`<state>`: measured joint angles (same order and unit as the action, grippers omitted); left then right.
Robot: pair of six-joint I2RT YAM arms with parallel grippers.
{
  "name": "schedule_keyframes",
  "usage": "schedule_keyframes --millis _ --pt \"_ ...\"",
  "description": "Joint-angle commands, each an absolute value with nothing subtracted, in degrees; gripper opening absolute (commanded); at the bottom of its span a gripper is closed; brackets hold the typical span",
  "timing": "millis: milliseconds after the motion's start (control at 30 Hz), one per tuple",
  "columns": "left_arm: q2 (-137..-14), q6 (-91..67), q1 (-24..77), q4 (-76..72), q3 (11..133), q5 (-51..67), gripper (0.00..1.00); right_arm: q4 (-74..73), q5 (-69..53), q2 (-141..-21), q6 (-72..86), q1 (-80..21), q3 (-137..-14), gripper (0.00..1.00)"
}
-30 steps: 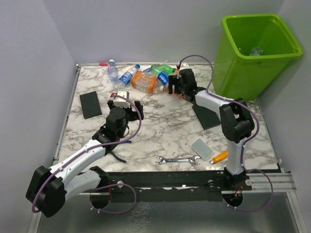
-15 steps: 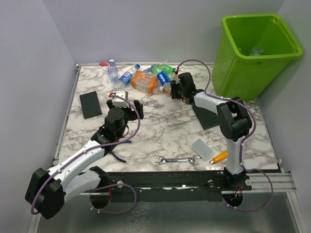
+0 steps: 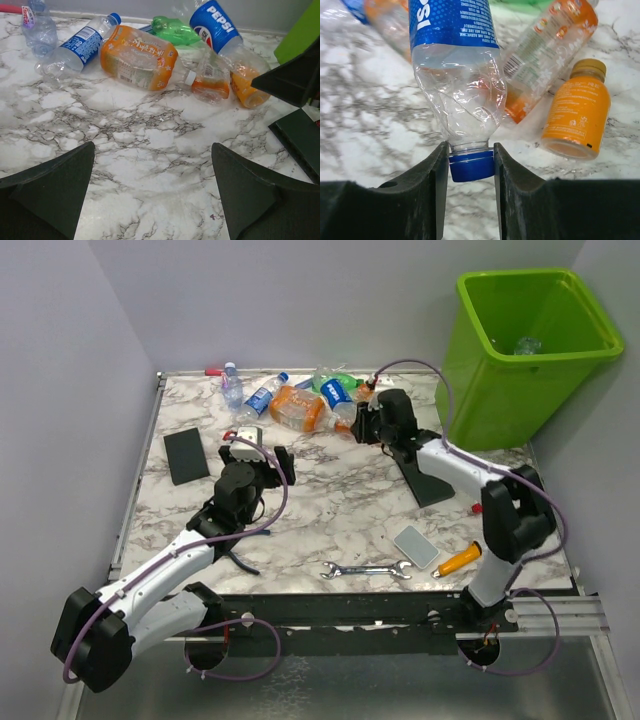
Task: Put the plastic bottles in the bin
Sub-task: Pick up the plastic bottle at the center of the board.
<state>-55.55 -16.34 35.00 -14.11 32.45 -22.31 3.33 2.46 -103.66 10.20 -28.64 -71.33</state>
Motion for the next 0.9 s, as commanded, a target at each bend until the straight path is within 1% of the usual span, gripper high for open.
schedule_keyframes --millis 0,67,100,200,267,333,400,433,500,533,600,733,867 --pt "-53.53 -16.15 35.24 -16.14 33.02 -23.46 0.99 2.79 1.02 -92.09 12.72 -31.71 -66.82 0.19" --pt "-52.62 -15.58 35.24 -16.70 32.65 -24.20 0.99 -0.33 -1.88 -87.15 15.09 -32.32 -64.46 0.02" --pt "-52.05 -14.67 35.32 -17.24 32.35 -24.47 0.99 -2.94 -3.55 -85.30 16.49 -32.30 -63.59 0.01" --pt "-50.04 -10.21 35.95 -19.59 31.19 -24.16 0.99 -12.37 -10.87 -80.97 17.59 -32.33 -62.51 0.01" --pt "-48.53 -5.27 36.92 -21.28 30.27 -21.43 0.99 -20.83 -15.29 -79.28 16.69 -32.28 -62.62 0.01" --pt "-47.33 2.50 38.24 -22.22 29.78 -13.63 0.99 -28.45 -17.84 -77.35 16.28 -32.32 -61.75 0.01" --pt "-46.63 11.20 40.55 -20.65 30.00 -2.78 0.99 -33.54 -19.89 -74.18 15.76 -32.34 -60.15 0.01" --pt "-46.25 16.03 41.42 -18.03 30.41 3.84 0.99 -36.14 -20.17 -72.54 15.86 -32.34 -59.53 0.01" --pt "-45.76 27.55 42.45 -7.50 32.90 17.82 0.99 -38.84 -21.37 -68.47 16.30 -32.33 -58.78 0.01" --pt "-46.16 32.40 43.07 -1.81 34.80 21.40 0.99 -39.67 -22.04 -67.08 16.59 -32.34 -58.59 0.01" --pt "-47.17 39.48 44.29 5.12 37.68 20.82 0.99 -40.40 -23.51 -65.09 16.99 -32.30 -58.13 0.01" --pt "-48.33 48.33 45.19 6.52 39.18 16.88 0.99 -41.02 -27.79 -64.23 16.41 -32.30 -57.66 0.01" --pt "-53.55 51.88 46.36 9.84 43.03 17.32 0.99 -41.18 -31.74 -62.99 15.87 -32.34 -58.24 0.01"
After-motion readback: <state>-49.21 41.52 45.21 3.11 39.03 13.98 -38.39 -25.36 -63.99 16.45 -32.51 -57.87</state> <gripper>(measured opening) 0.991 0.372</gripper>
